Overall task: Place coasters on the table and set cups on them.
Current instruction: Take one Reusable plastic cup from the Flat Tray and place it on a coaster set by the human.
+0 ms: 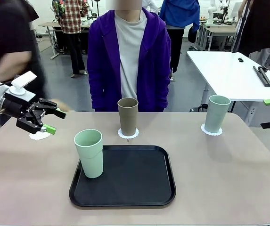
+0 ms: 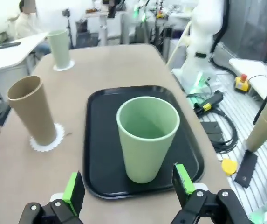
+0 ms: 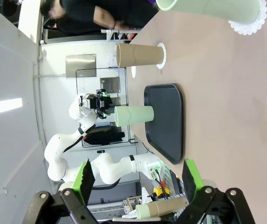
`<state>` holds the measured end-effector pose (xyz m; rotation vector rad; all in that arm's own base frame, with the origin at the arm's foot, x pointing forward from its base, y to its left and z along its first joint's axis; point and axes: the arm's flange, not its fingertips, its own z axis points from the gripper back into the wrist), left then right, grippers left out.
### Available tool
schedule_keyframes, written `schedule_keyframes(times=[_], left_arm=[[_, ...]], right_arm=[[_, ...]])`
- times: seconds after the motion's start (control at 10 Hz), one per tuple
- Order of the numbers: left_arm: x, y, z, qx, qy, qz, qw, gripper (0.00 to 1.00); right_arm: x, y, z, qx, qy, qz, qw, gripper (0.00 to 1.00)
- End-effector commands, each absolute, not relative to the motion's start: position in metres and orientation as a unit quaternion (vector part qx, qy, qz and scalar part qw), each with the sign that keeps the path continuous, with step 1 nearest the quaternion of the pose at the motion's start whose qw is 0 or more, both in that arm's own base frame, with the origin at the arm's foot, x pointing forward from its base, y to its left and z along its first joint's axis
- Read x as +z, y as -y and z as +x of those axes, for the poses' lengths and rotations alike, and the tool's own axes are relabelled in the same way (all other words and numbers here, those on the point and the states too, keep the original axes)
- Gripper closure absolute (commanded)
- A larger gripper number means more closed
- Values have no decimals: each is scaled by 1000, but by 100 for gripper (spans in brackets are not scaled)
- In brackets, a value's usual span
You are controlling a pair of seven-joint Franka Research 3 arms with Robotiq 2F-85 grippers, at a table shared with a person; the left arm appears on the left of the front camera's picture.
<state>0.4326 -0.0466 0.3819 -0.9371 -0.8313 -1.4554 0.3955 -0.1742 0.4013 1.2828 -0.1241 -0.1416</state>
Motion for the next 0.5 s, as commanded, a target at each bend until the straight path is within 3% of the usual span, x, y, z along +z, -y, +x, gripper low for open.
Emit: schedule_keyframes(times=[0.0, 0.4], left_arm=[[361, 42, 450, -600, 348, -436, 573, 0], [339, 42, 434, -605, 348, -427, 575, 0]], right_arm=[[401, 173, 395, -69, 58, 597, 797, 0], [401, 173, 395, -69, 58, 597, 797, 0]])
